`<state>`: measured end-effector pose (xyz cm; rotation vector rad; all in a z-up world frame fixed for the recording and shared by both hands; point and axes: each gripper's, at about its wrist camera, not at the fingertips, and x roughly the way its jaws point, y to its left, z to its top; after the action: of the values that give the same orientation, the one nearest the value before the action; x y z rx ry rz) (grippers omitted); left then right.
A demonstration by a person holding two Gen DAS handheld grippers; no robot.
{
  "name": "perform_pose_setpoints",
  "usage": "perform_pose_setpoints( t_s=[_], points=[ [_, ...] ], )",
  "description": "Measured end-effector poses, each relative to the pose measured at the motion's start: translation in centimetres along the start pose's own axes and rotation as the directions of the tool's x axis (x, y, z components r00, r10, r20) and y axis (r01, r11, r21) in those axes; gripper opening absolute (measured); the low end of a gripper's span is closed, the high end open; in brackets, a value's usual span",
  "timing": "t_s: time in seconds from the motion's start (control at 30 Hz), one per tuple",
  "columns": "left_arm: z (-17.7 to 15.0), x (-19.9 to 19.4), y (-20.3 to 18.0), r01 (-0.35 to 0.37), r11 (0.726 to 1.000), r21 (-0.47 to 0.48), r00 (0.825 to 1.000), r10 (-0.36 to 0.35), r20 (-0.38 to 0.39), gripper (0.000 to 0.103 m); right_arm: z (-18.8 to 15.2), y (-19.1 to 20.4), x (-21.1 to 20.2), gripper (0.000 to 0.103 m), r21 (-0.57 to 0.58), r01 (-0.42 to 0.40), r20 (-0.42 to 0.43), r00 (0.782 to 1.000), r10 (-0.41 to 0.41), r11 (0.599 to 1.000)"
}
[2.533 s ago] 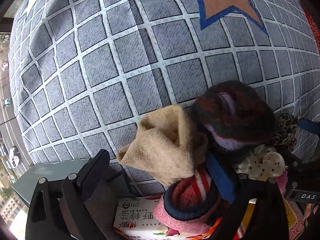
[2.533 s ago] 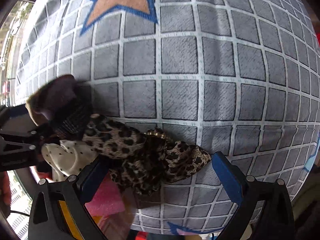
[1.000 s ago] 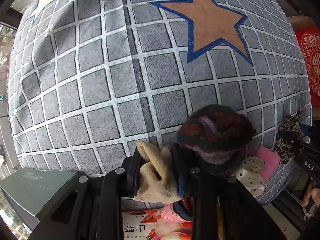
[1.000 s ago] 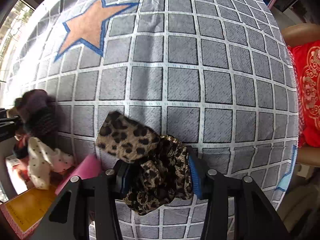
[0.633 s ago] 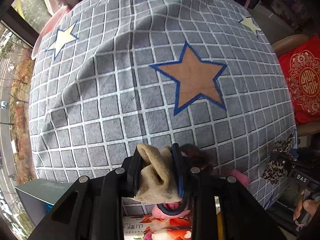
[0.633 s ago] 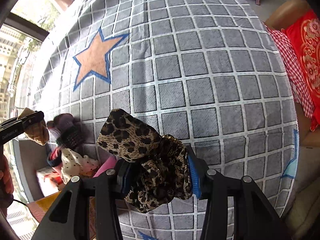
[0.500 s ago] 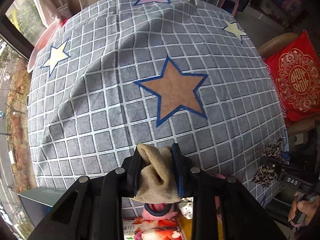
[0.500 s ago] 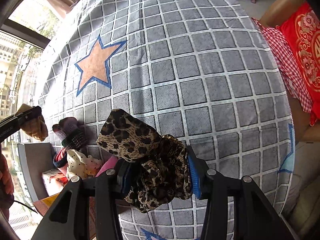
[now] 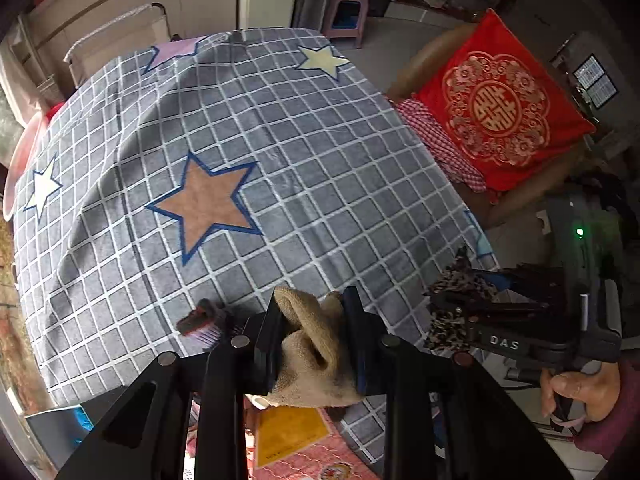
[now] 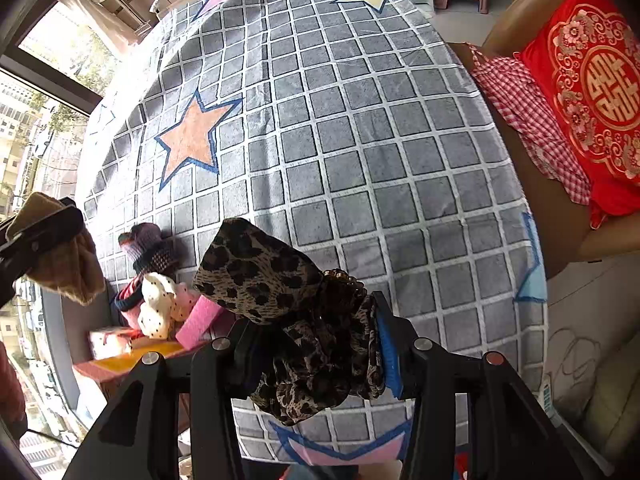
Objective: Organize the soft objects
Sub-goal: 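Carry the beige towel and leopard scarf over the white box with both tools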
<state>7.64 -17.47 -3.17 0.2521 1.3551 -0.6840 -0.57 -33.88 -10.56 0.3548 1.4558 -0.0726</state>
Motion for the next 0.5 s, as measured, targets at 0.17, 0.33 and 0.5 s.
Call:
perform_pose_setpoints(
  t_s=[0.17, 0.33, 0.5],
  points=[
    [-1.8, -0.5, -3.6, 0.048, 0.995, 0.085, 0.999, -0.048, -0.006, 0.031, -2.0, -0.3, -1.0, 0.048, 0.004, 0.018, -0.005, 1.000, -0.018, 1.000],
    [-4.3, -1.1, -6.3, 0.095, 0.984, 0.151, 0.995, -0.091, -0.030, 0.031, -4.0, -0.2, -1.7, 0.048, 0.014, 0.032, -0.010, 0.999, -0.031, 0.999],
    [-7.3, -2.1, -8.1, 0.129, 0.970, 0.205, 0.991, -0.121, -0.051, 0.031, -6.4, 0.1, -2.5, 0.048, 0.014, 0.048, -0.018, 0.999, -0.048, 0.999]
  ],
)
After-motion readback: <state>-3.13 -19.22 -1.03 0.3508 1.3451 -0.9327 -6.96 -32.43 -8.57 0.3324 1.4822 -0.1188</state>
